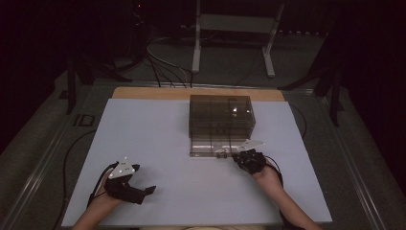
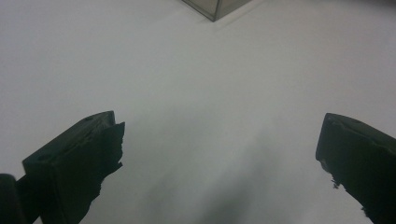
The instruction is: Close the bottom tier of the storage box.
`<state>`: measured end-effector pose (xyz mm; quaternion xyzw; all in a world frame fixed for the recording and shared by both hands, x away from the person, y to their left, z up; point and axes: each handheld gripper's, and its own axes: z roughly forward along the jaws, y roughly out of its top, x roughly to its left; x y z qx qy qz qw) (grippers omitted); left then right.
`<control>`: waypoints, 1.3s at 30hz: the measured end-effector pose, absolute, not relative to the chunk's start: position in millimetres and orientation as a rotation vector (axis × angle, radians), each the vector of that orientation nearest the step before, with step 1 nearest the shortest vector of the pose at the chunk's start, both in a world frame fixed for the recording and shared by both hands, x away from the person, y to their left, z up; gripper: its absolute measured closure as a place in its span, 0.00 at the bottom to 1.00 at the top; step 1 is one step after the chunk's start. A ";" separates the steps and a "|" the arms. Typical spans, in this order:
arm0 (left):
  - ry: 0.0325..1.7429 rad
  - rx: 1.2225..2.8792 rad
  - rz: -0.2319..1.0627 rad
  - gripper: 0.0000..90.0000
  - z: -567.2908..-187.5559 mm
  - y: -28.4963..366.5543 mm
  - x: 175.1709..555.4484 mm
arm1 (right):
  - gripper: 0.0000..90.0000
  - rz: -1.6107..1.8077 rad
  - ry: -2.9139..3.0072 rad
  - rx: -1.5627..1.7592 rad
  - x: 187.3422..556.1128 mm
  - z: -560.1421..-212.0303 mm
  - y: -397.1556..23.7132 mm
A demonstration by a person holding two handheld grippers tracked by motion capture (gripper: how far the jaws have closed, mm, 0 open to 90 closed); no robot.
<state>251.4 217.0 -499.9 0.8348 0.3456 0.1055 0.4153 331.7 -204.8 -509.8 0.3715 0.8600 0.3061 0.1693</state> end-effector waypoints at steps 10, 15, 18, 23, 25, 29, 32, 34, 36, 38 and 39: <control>0.867 2.096 0.264 0.00 -499.8 216.9 251.3 | 1.00 0.872 2.440 1.062 334.5 -509.6 -206.2; 0.869 2.099 0.265 0.00 -500.3 217.2 251.8 | 1.00 0.873 2.437 1.065 336.0 -509.7 -206.7; 0.866 2.104 0.267 0.00 -500.1 217.0 251.9 | 1.00 0.880 2.433 1.075 337.7 -510.0 -207.6; 0.867 2.100 0.267 0.00 -500.1 216.7 251.4 | 1.00 0.877 2.434 1.071 338.2 -509.7 -207.8; 0.868 2.101 0.267 0.00 -500.1 217.0 251.5 | 1.00 0.879 2.431 1.075 338.8 -509.4 -208.3; 0.868 2.101 0.267 0.00 -500.1 217.1 251.6 | 1.00 0.882 2.433 1.077 339.6 -509.5 -208.6; 0.867 2.101 0.269 0.00 -500.1 217.0 251.5 | 1.00 0.879 2.433 1.076 340.0 -509.4 -208.4; 0.867 2.102 0.268 0.00 -500.1 217.0 251.4 | 1.00 0.880 2.432 1.077 340.6 -509.3 -208.4; 0.867 2.099 0.267 0.00 -500.0 217.0 251.3 | 1.00 0.880 2.431 1.078 341.3 -509.4 -208.6; 0.868 2.100 0.269 0.00 -500.0 217.0 251.4 | 1.00 0.877 2.429 1.078 341.9 -509.1 -208.6; 0.867 2.099 0.267 0.00 -500.0 217.2 251.5 | 1.00 0.878 2.429 1.080 342.2 -509.0 -208.7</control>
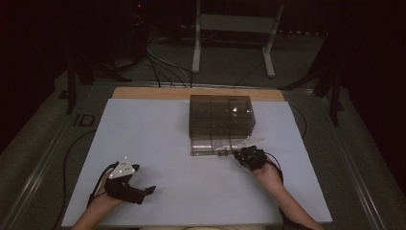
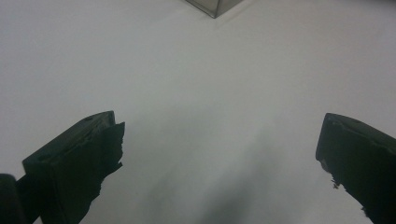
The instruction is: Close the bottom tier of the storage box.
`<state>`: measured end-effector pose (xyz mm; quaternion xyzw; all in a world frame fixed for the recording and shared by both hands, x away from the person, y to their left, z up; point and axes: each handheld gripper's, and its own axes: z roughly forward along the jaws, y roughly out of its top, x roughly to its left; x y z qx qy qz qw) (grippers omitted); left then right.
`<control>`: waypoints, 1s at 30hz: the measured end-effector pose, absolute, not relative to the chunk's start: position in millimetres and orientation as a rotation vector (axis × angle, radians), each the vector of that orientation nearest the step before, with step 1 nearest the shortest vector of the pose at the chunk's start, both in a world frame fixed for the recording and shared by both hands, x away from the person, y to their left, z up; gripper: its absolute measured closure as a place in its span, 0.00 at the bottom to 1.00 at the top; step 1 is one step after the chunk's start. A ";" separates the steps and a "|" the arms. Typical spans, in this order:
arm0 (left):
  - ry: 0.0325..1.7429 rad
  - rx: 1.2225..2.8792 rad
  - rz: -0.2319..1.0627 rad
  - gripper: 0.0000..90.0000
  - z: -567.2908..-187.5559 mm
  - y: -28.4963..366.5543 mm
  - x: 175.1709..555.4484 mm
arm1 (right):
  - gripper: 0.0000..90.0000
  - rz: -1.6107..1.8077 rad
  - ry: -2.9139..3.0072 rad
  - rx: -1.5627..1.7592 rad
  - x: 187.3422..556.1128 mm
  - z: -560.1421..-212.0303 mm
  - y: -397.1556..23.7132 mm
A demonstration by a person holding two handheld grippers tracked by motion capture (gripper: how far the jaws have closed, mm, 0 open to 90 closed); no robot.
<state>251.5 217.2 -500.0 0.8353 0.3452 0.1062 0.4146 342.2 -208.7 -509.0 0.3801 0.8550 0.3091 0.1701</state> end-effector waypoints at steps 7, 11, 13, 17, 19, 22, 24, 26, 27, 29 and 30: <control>0.868 2.101 0.268 0.00 -500.1 217.1 251.5 | 1.00 0.878 2.426 1.083 344.4 -508.6 -209.0; 0.867 2.104 0.270 0.00 -500.2 217.0 251.5 | 1.00 0.881 2.424 1.085 345.2 -508.3 -209.7; 0.864 2.105 0.270 0.00 -500.2 216.9 251.5 | 1.00 0.881 2.421 1.089 346.1 -507.9 -210.5; 0.864 2.106 0.270 0.00 -500.4 216.7 251.4 | 1.00 0.879 2.416 1.087 347.4 -507.1 -211.3; 0.865 2.105 0.269 0.00 -500.3 216.9 251.6 | 1.00 0.878 2.415 1.089 347.8 -506.6 -211.4; 0.865 2.104 0.269 0.00 -500.3 216.9 251.7 | 1.00 0.883 2.407 1.095 349.0 -505.3 -212.2; 0.864 2.104 0.269 0.00 -500.3 216.8 251.6 | 1.00 0.880 2.406 1.097 349.9 -504.4 -212.5; 0.864 2.104 0.268 0.00 -500.2 216.9 251.5 | 1.00 0.878 2.407 1.094 350.6 -504.3 -212.5; 0.866 2.103 0.268 0.00 -500.2 217.0 251.5 | 1.00 0.877 2.406 1.092 350.8 -504.3 -212.2; 0.867 2.101 0.269 0.00 -500.2 217.1 251.5 | 1.00 0.880 2.401 1.098 351.3 -503.9 -212.0; 0.867 2.102 0.268 0.00 -500.2 217.2 251.6 | 1.00 0.880 2.400 1.098 351.6 -503.5 -212.1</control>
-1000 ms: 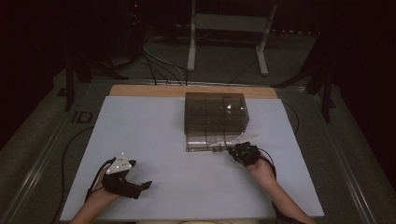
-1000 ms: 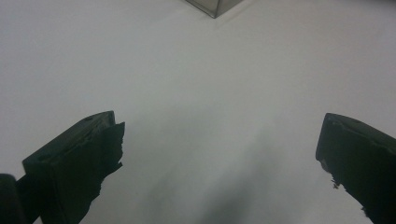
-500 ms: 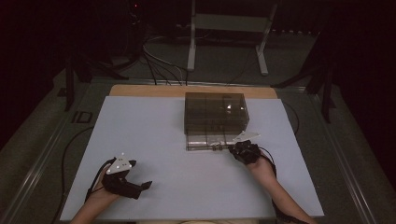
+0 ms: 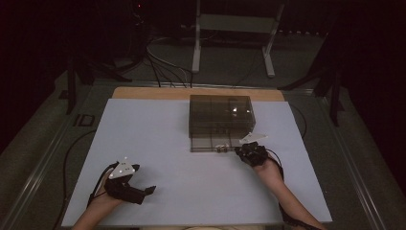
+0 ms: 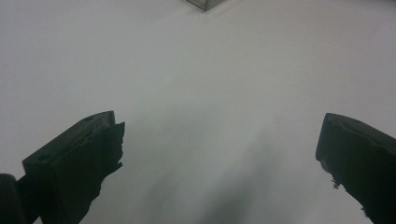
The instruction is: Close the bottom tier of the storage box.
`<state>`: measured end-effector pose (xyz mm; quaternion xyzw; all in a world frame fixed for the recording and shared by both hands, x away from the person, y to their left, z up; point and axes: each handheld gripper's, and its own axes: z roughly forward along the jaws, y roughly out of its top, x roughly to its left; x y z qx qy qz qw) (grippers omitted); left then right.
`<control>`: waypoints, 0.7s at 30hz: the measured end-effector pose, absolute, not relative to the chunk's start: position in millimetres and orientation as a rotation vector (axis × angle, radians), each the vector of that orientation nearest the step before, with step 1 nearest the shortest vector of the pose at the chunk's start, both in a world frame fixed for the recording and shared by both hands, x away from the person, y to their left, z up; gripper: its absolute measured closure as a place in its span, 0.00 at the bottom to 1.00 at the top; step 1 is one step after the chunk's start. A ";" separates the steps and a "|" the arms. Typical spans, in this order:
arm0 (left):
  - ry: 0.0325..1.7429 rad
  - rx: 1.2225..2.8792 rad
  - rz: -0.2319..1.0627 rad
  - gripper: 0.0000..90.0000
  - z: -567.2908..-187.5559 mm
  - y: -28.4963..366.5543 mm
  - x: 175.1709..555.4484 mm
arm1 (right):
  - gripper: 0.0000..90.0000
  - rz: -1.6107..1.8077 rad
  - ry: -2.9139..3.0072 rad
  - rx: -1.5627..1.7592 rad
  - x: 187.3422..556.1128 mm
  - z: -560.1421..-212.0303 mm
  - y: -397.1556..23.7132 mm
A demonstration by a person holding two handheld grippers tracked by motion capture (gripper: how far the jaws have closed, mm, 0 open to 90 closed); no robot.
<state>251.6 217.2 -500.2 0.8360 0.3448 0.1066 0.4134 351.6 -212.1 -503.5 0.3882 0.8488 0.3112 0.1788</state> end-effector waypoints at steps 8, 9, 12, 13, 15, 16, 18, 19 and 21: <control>0.865 2.103 0.268 0.00 -500.4 216.9 251.6 | 1.00 0.892 2.379 1.106 356.5 -499.9 -213.6; 0.866 2.101 0.267 0.00 -500.5 216.9 251.7 | 1.00 0.893 2.378 1.107 357.4 -499.2 -213.8; 0.864 2.104 0.267 0.00 -500.4 216.8 251.9 | 1.00 0.896 2.371 1.106 359.6 -496.9 -213.9; 0.863 2.104 0.267 0.00 -500.5 216.8 251.8 | 1.00 0.896 2.370 1.103 360.1 -496.3 -213.7; 0.864 2.106 0.268 0.00 -500.6 216.8 251.8 | 1.00 0.894 2.370 1.102 360.9 -495.6 -213.5; 0.864 2.104 0.267 0.00 -500.6 216.9 251.8 | 1.00 0.893 2.370 1.099 361.2 -495.5 -213.5; 0.865 2.105 0.269 0.00 -500.5 217.0 251.7 | 1.00 0.893 2.369 1.099 361.6 -495.7 -213.3; 0.866 2.104 0.268 0.00 -500.5 217.1 251.6 | 1.00 0.895 2.369 1.102 361.7 -495.7 -213.4; 0.866 2.103 0.268 0.00 -500.6 217.1 251.6 | 1.00 0.893 2.369 1.098 361.4 -496.1 -213.2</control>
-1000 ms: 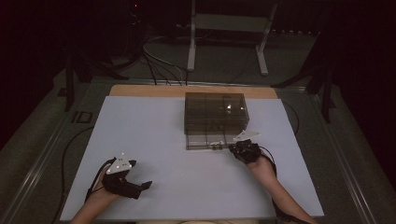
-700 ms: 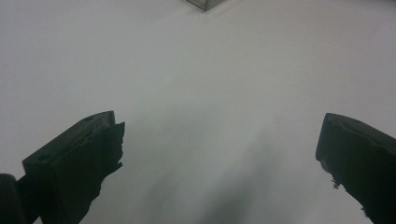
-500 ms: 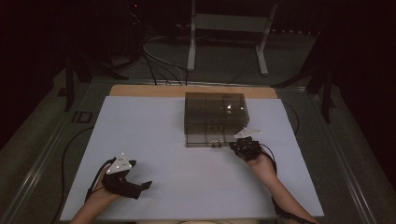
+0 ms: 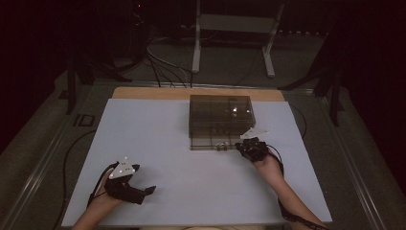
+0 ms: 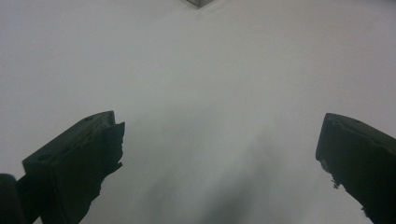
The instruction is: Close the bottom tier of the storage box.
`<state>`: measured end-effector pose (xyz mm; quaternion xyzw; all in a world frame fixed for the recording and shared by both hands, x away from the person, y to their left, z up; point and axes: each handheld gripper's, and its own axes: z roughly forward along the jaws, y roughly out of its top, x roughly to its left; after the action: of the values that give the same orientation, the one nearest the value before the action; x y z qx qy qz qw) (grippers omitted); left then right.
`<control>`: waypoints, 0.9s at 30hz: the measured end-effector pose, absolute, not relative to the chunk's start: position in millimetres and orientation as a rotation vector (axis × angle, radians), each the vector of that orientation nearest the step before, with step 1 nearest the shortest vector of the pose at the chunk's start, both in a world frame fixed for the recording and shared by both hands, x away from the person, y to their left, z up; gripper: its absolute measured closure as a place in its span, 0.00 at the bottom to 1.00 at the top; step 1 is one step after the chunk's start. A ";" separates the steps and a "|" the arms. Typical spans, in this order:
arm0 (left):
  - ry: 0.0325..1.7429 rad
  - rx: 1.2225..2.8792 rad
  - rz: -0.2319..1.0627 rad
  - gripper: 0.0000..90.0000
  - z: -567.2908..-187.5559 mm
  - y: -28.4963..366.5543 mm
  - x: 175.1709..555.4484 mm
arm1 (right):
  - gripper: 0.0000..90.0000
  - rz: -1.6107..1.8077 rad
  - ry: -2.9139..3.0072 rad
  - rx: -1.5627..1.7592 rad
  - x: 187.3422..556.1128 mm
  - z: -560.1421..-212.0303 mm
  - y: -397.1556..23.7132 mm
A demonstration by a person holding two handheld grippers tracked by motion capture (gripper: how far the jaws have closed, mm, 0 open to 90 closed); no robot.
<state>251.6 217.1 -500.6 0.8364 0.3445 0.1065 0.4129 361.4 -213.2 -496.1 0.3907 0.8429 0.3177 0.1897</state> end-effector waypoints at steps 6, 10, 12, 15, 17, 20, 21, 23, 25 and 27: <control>0.863 2.106 0.269 0.00 -500.4 216.9 251.6 | 1.00 0.884 2.370 1.106 362.3 -499.5 -214.6; 0.865 2.105 0.269 0.00 -500.6 217.0 251.8 | 1.00 0.878 2.376 1.107 363.4 -502.3 -213.6; 0.864 2.106 0.270 0.00 -500.6 216.9 251.8 | 1.00 0.864 2.384 1.103 363.7 -504.6 -211.9; 0.864 2.107 0.270 0.00 -500.6 217.0 251.7 | 1.00 0.866 2.383 1.109 365.7 -506.5 -210.9; 0.865 2.105 0.269 0.00 -500.6 217.1 251.6 | 1.00 0.865 2.383 1.109 366.9 -506.7 -210.3; 0.865 2.103 0.269 0.00 -500.7 217.0 251.8 | 1.00 0.860 2.384 1.109 369.0 -506.4 -209.7; 0.864 2.106 0.270 0.00 -500.7 217.0 251.7 | 1.00 0.861 2.382 1.108 369.7 -506.2 -209.5; 0.865 2.106 0.268 0.00 -500.9 216.9 251.7 | 1.00 0.860 2.381 1.107 371.3 -505.8 -209.2; 0.865 2.106 0.269 0.00 -500.8 217.0 251.8 | 1.00 0.860 2.380 1.113 372.7 -505.6 -208.8; 0.865 2.104 0.269 0.00 -500.7 217.0 251.8 | 1.00 0.860 2.379 1.113 374.2 -505.9 -208.2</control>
<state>251.8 217.0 -500.7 0.8366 0.3439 0.1070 0.4127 374.2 -208.2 -505.9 0.3955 0.8454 0.3058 0.1879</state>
